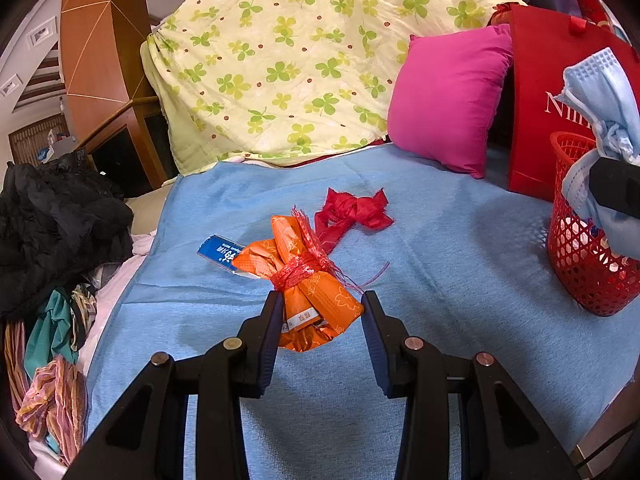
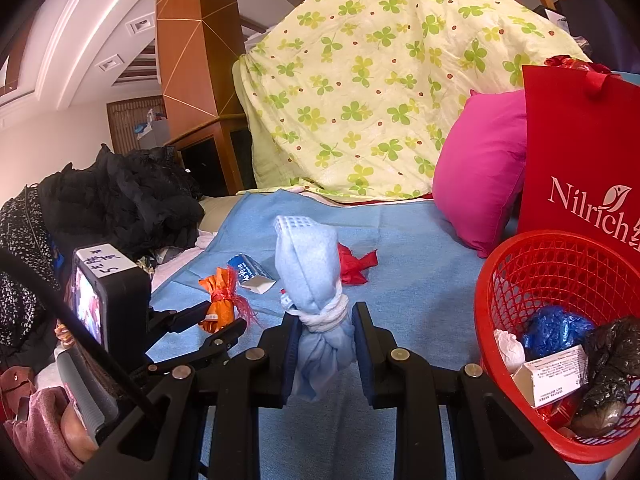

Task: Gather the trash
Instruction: 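Hold the light blue cloth in right tool while left holds orange bag, then carry cloth and orange bag over the red basket and open both tools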

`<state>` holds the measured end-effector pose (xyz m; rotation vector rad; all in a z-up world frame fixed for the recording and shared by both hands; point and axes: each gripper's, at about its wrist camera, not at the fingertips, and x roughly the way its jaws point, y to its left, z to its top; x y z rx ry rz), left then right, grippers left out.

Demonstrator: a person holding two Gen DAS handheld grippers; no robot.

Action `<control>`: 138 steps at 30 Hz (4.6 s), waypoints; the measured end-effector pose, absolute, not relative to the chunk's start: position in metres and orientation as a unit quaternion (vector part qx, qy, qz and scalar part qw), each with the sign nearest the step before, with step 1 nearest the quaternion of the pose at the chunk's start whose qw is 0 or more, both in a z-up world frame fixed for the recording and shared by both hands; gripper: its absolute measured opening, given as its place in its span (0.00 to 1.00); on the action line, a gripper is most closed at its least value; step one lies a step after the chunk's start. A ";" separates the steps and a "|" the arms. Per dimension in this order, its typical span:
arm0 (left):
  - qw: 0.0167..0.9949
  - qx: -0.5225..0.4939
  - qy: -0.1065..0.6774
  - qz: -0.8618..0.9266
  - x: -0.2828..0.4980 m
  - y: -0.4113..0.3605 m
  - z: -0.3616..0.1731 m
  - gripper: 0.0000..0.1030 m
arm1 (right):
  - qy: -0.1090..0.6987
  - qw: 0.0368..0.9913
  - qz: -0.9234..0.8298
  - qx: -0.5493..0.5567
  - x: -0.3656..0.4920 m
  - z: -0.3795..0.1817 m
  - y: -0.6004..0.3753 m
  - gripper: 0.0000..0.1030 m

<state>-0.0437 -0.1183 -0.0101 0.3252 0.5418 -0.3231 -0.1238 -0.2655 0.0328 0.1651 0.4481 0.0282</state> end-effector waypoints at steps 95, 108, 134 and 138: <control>0.933 0.216 0.135 -0.255 -0.176 -0.224 0.098 0.41 | 0.084 0.973 -0.093 0.195 -0.235 0.073 -0.406 0.27; 0.921 0.245 0.118 -0.278 -0.191 -0.266 0.105 0.41 | 0.072 0.967 -0.117 0.215 -0.258 0.071 -0.436 0.27; 0.852 0.208 0.204 -0.435 -0.155 -0.320 0.068 0.49 | 0.103 0.946 -0.131 0.278 -0.255 0.055 -0.476 0.27; 0.858 0.201 0.210 -0.423 -0.140 -0.313 0.064 0.58 | 0.135 0.938 -0.126 0.295 -0.238 0.047 -0.478 0.30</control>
